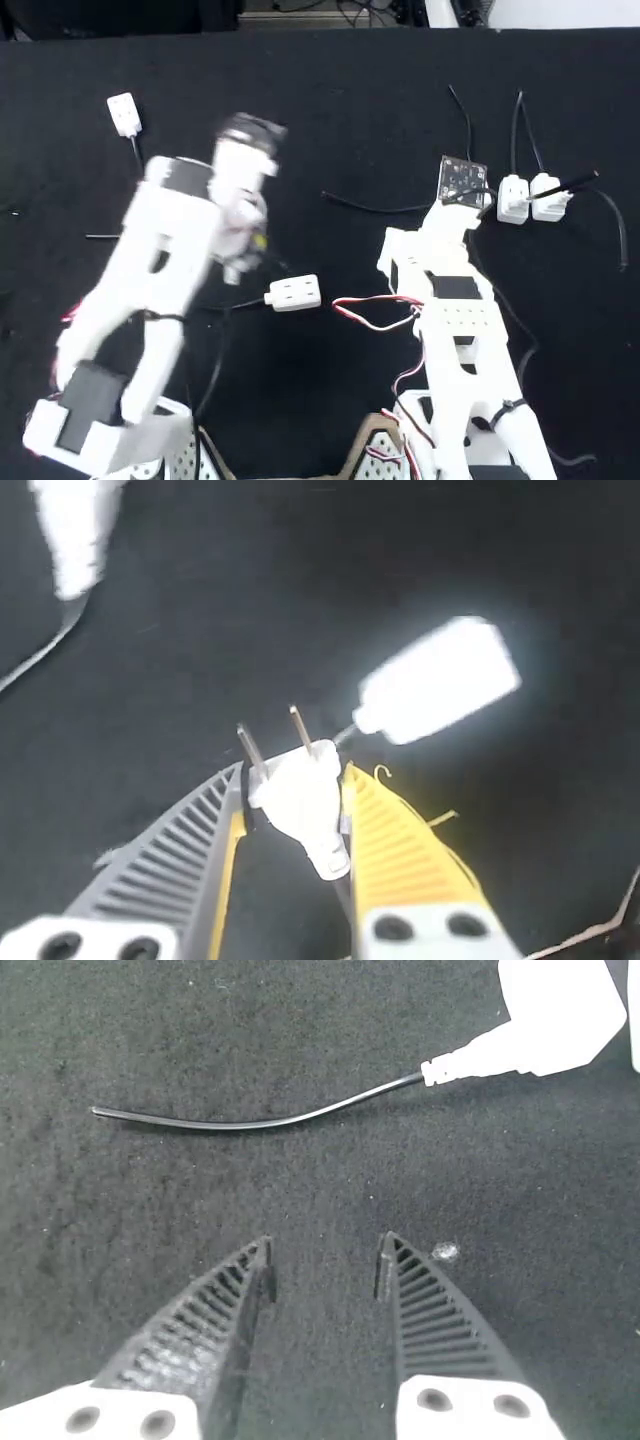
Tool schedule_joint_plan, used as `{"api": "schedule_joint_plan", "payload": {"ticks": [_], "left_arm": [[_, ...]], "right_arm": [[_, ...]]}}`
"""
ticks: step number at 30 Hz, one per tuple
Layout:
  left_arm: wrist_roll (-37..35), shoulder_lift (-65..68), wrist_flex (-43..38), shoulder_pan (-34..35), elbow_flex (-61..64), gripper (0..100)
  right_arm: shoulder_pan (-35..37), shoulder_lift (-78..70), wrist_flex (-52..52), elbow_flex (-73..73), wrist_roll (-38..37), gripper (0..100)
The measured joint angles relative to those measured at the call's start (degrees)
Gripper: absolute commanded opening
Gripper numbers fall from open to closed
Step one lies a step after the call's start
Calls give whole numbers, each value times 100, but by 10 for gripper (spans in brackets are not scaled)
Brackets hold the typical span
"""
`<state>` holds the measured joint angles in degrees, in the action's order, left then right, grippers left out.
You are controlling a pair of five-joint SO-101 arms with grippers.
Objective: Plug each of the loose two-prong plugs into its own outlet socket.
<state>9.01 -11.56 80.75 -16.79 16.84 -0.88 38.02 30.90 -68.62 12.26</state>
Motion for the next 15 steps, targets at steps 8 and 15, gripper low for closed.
{"api": "schedule_joint_plan", "payload": {"ticks": [8,15], "left_arm": [[26,0,-1415,-1134,1196,30],[-176,0,-2330,-1178,1679,80]], "right_arm": [[0,0,0,0,0,166],[0,0,0,0,0,166]]}}
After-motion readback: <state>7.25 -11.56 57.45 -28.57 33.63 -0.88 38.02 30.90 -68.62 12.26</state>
